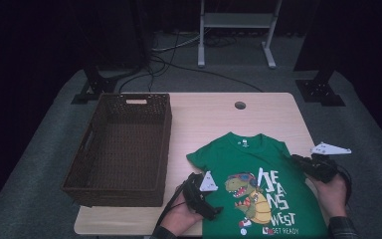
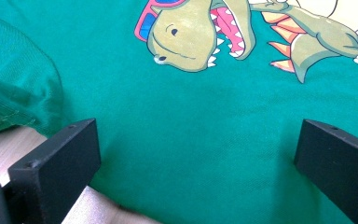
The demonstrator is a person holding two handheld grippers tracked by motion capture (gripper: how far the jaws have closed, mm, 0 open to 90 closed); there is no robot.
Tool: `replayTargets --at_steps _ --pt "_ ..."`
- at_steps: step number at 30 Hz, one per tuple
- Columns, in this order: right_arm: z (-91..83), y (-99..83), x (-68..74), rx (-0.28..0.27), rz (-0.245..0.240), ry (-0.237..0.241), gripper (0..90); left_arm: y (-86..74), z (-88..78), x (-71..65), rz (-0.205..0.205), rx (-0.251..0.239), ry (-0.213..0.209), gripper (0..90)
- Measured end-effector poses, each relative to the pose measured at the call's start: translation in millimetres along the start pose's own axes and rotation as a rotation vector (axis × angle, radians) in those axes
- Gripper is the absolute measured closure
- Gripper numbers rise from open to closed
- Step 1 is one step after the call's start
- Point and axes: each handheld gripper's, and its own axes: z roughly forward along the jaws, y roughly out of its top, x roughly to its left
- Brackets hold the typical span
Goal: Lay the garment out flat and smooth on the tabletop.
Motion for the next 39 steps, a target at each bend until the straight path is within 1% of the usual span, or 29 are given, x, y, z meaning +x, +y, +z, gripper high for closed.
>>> replayTargets --at_steps 9,17,33,39 --pt "-2.0 -2.1 -4.9 -0.006 0.011 -0.012 86.9 0.0 0.0 0.0 0.0 0.0 0.0 0.0" --pt "-3.3 -4.4 -10.4 -0.01 0.032 -0.021 86.9 0.0 0.0 0.0 0.0 0.0 0.0 0.0" --pt "-5.6 -9.0 -20.8 -0.009 0.054 -0.052 86.9 0.0 0.0 0.0 0.0 0.0 0.0 0.0" --pt "-6.3 -11.3 -25.8 -0.01 0.071 -0.059 86.8 0.0 0.0 0.0 0.0 0.0 0.0 0.0"
